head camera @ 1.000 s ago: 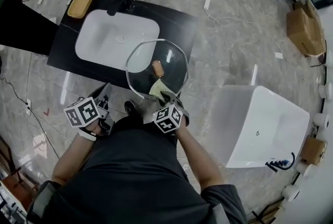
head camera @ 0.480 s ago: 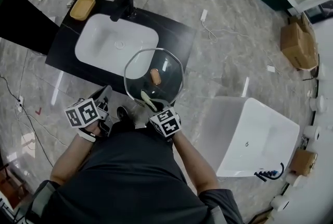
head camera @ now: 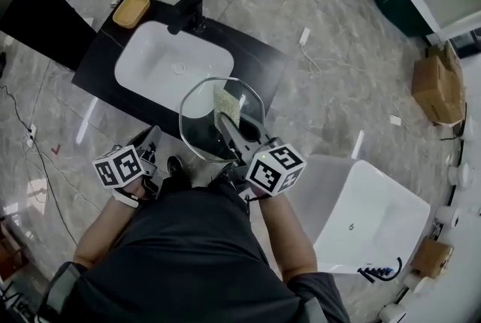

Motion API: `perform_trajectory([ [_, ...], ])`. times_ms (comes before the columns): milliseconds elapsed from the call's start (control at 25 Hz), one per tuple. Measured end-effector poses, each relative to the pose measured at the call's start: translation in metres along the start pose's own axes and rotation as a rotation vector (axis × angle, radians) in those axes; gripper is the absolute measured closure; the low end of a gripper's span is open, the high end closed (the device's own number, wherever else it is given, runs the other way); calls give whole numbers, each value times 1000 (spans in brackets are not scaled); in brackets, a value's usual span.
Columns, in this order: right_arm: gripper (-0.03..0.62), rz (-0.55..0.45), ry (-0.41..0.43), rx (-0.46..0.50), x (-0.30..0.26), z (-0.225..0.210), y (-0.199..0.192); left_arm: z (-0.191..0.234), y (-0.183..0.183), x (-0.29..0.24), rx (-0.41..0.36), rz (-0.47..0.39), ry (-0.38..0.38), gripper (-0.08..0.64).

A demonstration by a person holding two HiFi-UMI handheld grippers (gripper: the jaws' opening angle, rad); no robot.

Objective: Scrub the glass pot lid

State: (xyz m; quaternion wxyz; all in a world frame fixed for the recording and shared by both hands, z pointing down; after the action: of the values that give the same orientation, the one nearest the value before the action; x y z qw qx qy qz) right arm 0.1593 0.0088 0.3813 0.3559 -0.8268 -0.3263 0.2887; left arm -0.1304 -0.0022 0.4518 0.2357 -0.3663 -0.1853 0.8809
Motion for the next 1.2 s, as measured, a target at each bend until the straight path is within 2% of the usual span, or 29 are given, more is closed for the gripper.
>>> perform_trajectory([
  [80,525,-96,22,28,5,10,27,-11,2,4,-90,-26,26,560],
  [160,525,-159,9,63,11,19,46,-23,9,9,-202,-68,51,560],
  [320,525,-222,-37,149,17,31,61,-49,30,21,-410,-161,75,560],
  [400,525,-232,-43,194,19,35,65,-71,43,29,-547,-223,81,560],
  [480,525,-237,-58,247,19,39,67,-97,56,35,-677,-294,60,560],
  [600,525,-250,-98,340,20,48,70,-130,69,43,-785,-391,-21,560],
  [760,525,-262,-133,419,24,58,74,-158,72,48,-840,-443,-99,560],
  [960,525,-247,-135,397,21,62,69,-147,65,47,-796,-430,-120,560],
  [1200,525,-226,-134,386,18,66,59,-136,67,53,-746,-462,-121,560],
])
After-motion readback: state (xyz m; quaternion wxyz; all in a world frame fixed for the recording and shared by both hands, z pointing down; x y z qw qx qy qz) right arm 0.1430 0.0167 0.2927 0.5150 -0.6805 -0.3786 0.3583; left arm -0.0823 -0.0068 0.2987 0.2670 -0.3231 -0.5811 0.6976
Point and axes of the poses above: the fingertips, and each gripper's own axes: x backward along the fingers, z to its left, y out of its top, the point moved 9 cm from there along x, backward along the fingers, and after that the axes turned 3 degrees about z, right-handed, at the moved point
